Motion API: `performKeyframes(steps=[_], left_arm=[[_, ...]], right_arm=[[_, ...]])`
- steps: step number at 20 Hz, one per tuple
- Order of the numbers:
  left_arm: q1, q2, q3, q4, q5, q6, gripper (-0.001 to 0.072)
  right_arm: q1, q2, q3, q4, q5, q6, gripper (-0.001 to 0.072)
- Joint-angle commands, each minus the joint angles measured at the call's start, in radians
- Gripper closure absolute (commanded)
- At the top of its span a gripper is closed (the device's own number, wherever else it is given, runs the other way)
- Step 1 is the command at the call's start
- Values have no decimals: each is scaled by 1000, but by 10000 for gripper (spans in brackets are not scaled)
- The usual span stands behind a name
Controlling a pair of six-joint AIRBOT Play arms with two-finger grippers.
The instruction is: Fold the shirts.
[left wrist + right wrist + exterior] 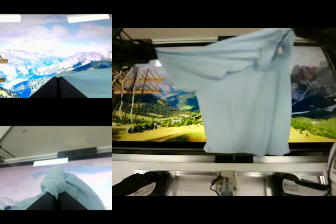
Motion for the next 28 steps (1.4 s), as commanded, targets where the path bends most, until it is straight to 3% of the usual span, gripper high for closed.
performKeyframes(steps=[1, 7, 8, 9, 10, 13, 17, 19, 21, 26, 28], left_arm=[[13, -164, -19, -2, 6, -4, 682], [14, -240, -19, -2, 6, -3, 681], [14, -239, -19, -1, 5, -3, 682], [15, -239, -19, -1, 0, -2, 681], [19, -238, -18, -1, -15, 19, 681], [51, -236, -17, -1, -118, 80, 681], [113, -236, -17, -1, -211, 158, 681], [146, -236, -17, -1, -225, 185, 681], [183, -237, -18, -1, -238, 185, 681], [244, -237, -76, -40, -221, 180, 681], [246, -238, -137, -58, -198, 181, 681]], right_arm=[[0, -246, 1, 270, -92, 0, 664], [34, -447, 1, 264, 47, 1, 663], [47, -455, 1, 266, 66, 2, 569], [52, -455, 2, 278, 82, 1, 342], [55, -442, 2, 302, 105, 0, 212], [23, -320, 2, 205, 239, 2, 212], [124, -121, -4, -260, 705, 96, 202], [272, -58, -55, -349, 794, 125, 201], [441, -26, -141, -335, 737, 179, 40], [822, -33, -403, -341, 417, 378, 40], [928, -76, -450, -383, 367, 461, 40]])
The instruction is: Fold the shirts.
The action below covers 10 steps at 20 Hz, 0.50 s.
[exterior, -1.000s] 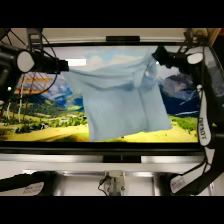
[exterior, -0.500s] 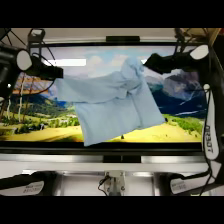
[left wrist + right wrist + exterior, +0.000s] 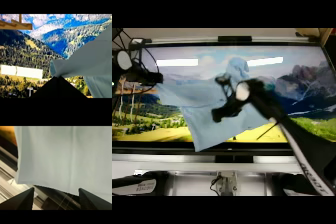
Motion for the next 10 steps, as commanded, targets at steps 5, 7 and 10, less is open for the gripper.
performKeyframes(steps=[5, 7, 10], left_arm=[[23, -1, -149, -35, 49, 4, 681], [28, -1, -150, -35, 62, 4, 681], [35, -1, -150, -35, 71, 4, 681]], right_arm=[[289, -113, -97, 58, -254, 134, 41], [315, -135, -96, 58, -286, 157, 41], [325, -181, -96, 113, -297, 161, 41]])
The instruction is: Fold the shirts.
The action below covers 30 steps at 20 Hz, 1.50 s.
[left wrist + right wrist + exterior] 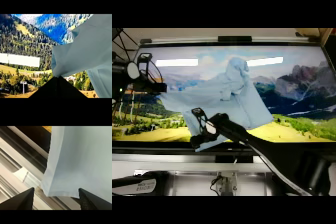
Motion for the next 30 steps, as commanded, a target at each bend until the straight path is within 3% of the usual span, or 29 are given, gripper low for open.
performKeyframes(steps=[1, 2, 3, 7, 8, 10, 11, 12, 17, 19, 22, 26, 28, 30], left_arm=[[7, 0, -9, -2, 14, 0, 681], [8, 0, -9, -2, 15, 0, 681], [9, 0, -9, -2, 16, 0, 681], [9, 0, -9, -2, 23, 0, 681], [9, 0, -9, -2, 23, 0, 681], [9, 0, -9, -2, 23, 0, 681], [9, 0, -9, -2, 23, 0, 681], [9, 0, -9, -2, 23, 1, 681], [16, 2, -9, -1, 23, 1, 681], [31, 16, 5, -2, 23, 0, 681], [48, 84, 150, -2, 24, -5, 681], [76, 195, 564, -2, 73, -126, 681], [87, 271, 735, -2, 154, -216, 681], [85, 410, 724, -46, 293, -346, 681]], right_arm=[[29, -43, -3, 80, -59, 10, 41], [34, -42, -3, 93, -72, 8, 44], [36, -43, -3, 93, -79, 10, 103], [35, -77, -3, 108, -77, 25, 109], [36, -89, -3, 123, -76, 26, 255], [35, -103, -3, 128, -80, 36, 461], [35, -106, -3, 122, -81, 46, 612], [35, -106, -3, 119, -81, 59, 664], [35, -56, -3, 99, -68, 27, 666], [34, 24, -3, 10, -43, -2, 666], [24, 219, 10, -328, 103, -31, 666], [-68, 515, 213, -878, 376, -41, 666], [-110, 656, 375, -1042, 330, -34, 666], [-122, 765, 517, -1040, 227, -15, 666]])
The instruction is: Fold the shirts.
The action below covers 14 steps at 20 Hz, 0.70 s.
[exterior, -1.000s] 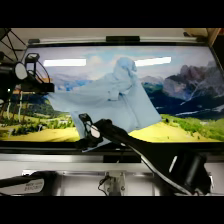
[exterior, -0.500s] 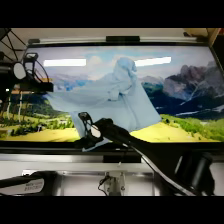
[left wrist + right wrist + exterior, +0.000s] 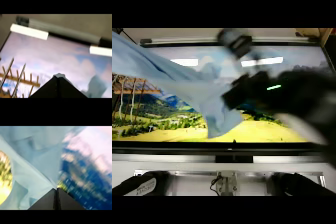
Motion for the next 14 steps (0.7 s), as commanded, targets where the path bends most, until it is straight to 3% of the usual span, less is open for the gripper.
performKeyframes(steps=[1, 4, 10, 14], left_arm=[[7, 215, 64, -92, 235, -171, 681], [8, 391, -83, -92, 395, -171, 681], [8, 399, -100, -90, 263, -152, 681], [8, 294, -100, -90, 182, -29, 680]], right_arm=[[-33, 211, 215, -184, -91, 16, 666], [-33, 305, 234, -190, -141, 15, 666], [-33, 260, 234, -206, 9, 14, 666], [-34, 109, 234, -347, 193, 19, 665]])
